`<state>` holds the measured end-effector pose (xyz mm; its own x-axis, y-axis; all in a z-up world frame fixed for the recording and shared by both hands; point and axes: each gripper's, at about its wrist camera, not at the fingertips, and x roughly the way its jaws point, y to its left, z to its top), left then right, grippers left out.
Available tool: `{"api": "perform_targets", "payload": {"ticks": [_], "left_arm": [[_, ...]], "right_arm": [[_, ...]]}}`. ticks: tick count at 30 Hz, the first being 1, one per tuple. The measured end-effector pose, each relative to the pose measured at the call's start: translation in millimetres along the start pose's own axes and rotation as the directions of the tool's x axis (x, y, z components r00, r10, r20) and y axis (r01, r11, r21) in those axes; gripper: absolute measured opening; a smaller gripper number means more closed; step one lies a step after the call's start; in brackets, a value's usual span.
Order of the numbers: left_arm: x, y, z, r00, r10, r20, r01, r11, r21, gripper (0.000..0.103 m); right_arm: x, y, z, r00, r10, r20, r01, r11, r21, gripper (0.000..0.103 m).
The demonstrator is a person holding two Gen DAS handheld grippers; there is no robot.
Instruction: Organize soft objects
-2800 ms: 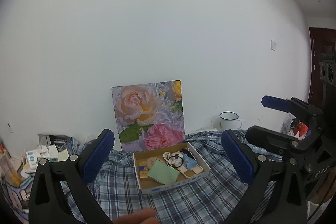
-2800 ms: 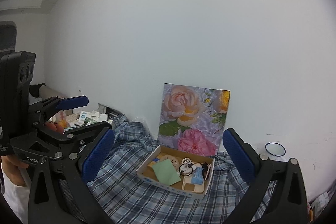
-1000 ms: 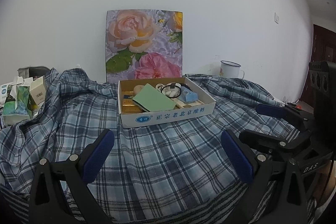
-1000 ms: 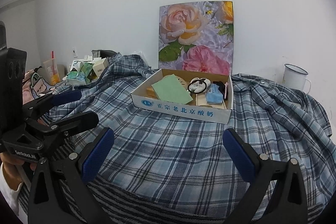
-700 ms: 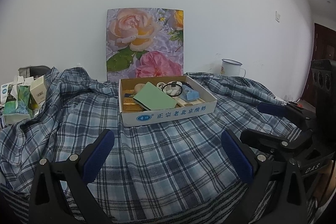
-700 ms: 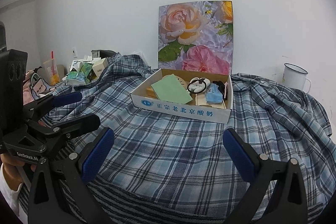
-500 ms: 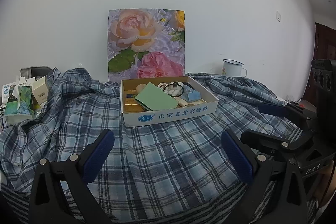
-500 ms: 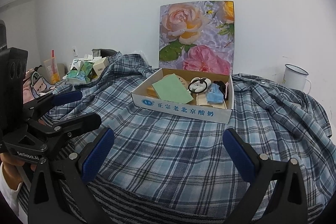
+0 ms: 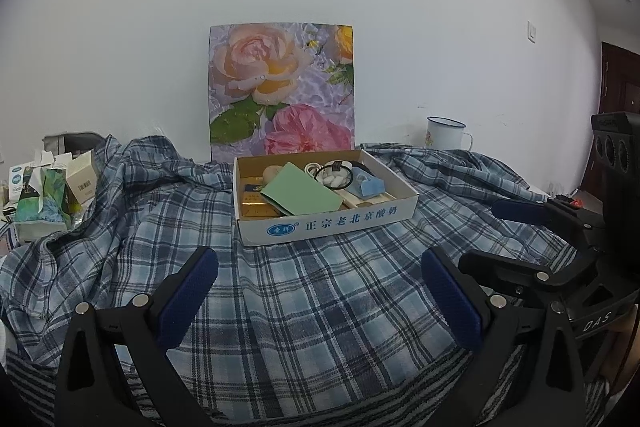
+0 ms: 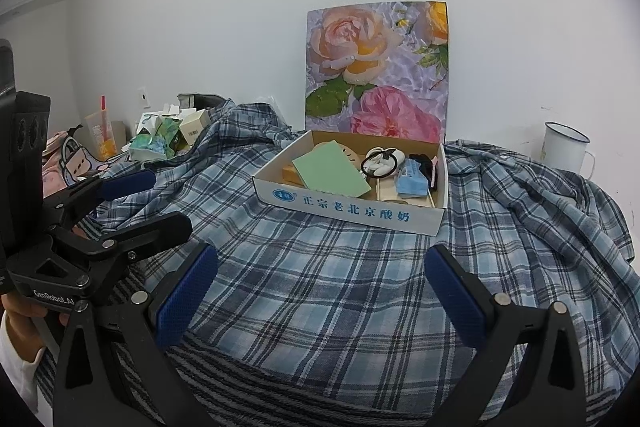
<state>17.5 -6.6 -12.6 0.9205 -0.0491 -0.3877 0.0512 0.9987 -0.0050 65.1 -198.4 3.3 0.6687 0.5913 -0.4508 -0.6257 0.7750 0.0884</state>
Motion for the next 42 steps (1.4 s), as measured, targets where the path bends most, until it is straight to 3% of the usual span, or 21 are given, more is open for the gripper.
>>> {"api": "perform_targets", "payload": {"ticks": [42], "left_arm": [[-0.3,-1.7,-0.3,1.000,0.009,-0.015,-0.009,1.000,0.011,0.103]], "right_arm": [[2.2,-1.1,0.0,1.000,0.011,-0.026,-0.011,1.000,0.011,0.103]]}}
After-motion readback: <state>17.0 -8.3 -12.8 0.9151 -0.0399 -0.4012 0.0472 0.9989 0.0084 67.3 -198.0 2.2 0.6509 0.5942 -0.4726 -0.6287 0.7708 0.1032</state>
